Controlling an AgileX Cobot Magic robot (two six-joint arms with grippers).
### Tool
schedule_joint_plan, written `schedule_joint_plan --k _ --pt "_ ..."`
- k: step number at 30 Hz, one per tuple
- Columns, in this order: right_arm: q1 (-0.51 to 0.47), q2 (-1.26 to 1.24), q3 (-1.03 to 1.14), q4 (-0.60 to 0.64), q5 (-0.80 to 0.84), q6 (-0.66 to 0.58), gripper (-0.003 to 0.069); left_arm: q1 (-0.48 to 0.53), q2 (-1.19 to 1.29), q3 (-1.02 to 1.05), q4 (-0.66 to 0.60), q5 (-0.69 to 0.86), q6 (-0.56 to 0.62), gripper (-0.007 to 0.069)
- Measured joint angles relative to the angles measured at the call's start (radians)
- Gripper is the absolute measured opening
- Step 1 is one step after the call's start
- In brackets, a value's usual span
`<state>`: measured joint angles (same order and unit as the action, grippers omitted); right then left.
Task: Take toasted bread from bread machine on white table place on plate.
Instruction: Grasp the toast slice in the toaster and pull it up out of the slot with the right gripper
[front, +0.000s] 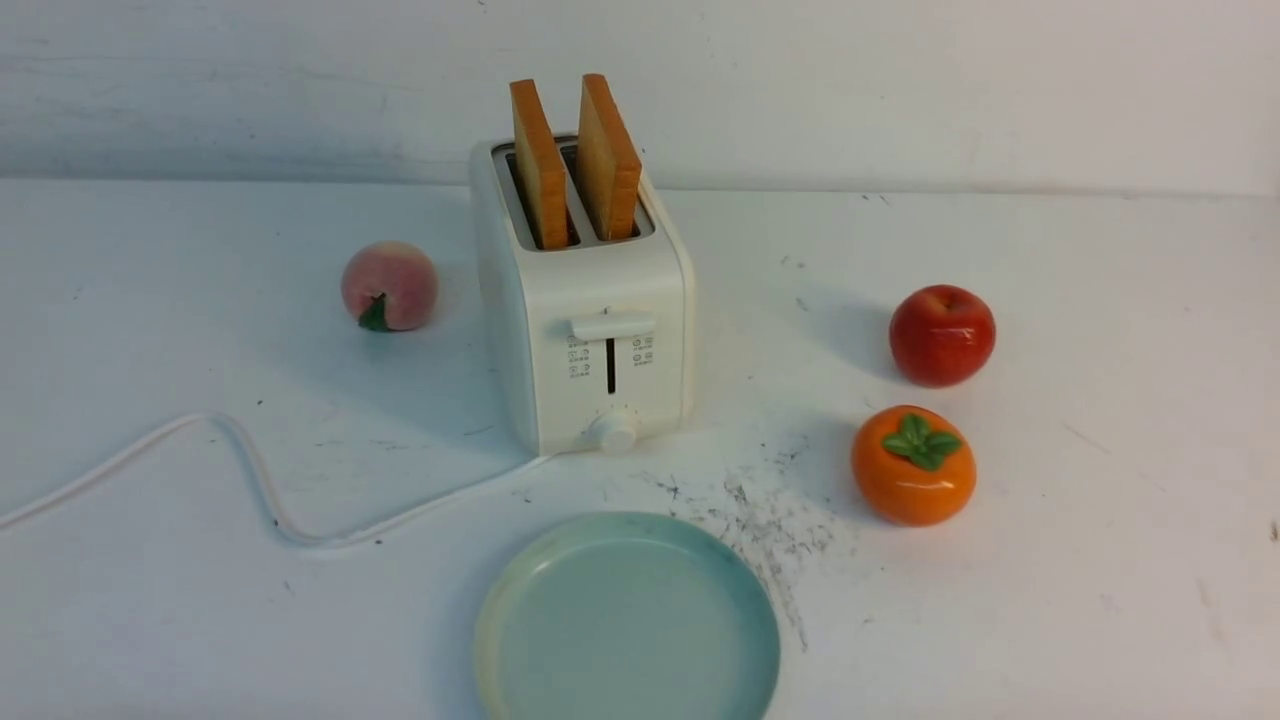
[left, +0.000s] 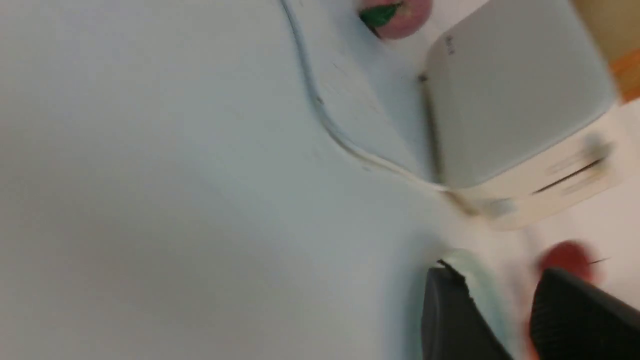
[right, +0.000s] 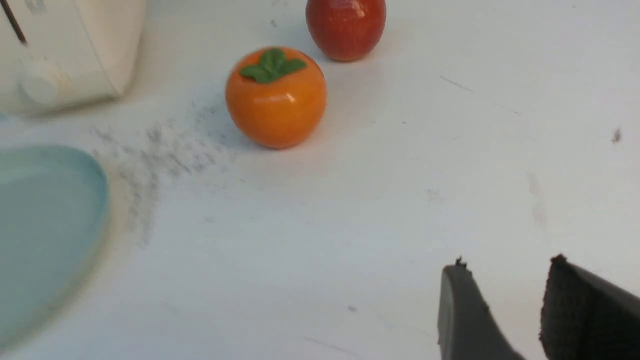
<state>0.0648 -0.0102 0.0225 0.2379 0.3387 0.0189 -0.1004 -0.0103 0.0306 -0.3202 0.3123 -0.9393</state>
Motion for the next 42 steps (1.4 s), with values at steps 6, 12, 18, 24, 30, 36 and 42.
schedule_joint_plan --k 6,12,18,24,30,36,42 --pt "0.0 0.0 0.002 0.414 -0.091 0.26 0.024 0.0 0.0 0.0 -0.344 -0.031 -0.174 0.0238" --pt "0.0 0.0 0.002 0.639 -0.141 0.312 0.024 0.0 0.0 0.0 -0.394 -0.057 -0.191 0.0238" --pt "0.0 0.0 -0.038 0.67 -0.212 0.229 0.0198 0.0 0.0 -0.005 -0.426 -0.189 -0.188 0.0238" --pt "0.0 0.152 -0.287 0.63 -0.106 -0.112 0.0046 0.0 0.001 -0.216 -0.385 -0.226 0.089 0.0209" --pt "0.0 0.595 -0.553 0.621 0.112 -0.317 0.0001 0.0 0.188 -0.417 -0.39 -0.038 0.397 0.0028" --pt "0.032 1.151 -0.86 0.635 0.499 -0.434 0.0001 0.0 0.525 -0.503 -0.539 0.371 0.686 -0.0014" --pt "0.207 1.523 -1.148 0.631 0.65 -0.523 0.0001 0.0 0.706 -0.509 -0.695 0.463 0.912 -0.0014"
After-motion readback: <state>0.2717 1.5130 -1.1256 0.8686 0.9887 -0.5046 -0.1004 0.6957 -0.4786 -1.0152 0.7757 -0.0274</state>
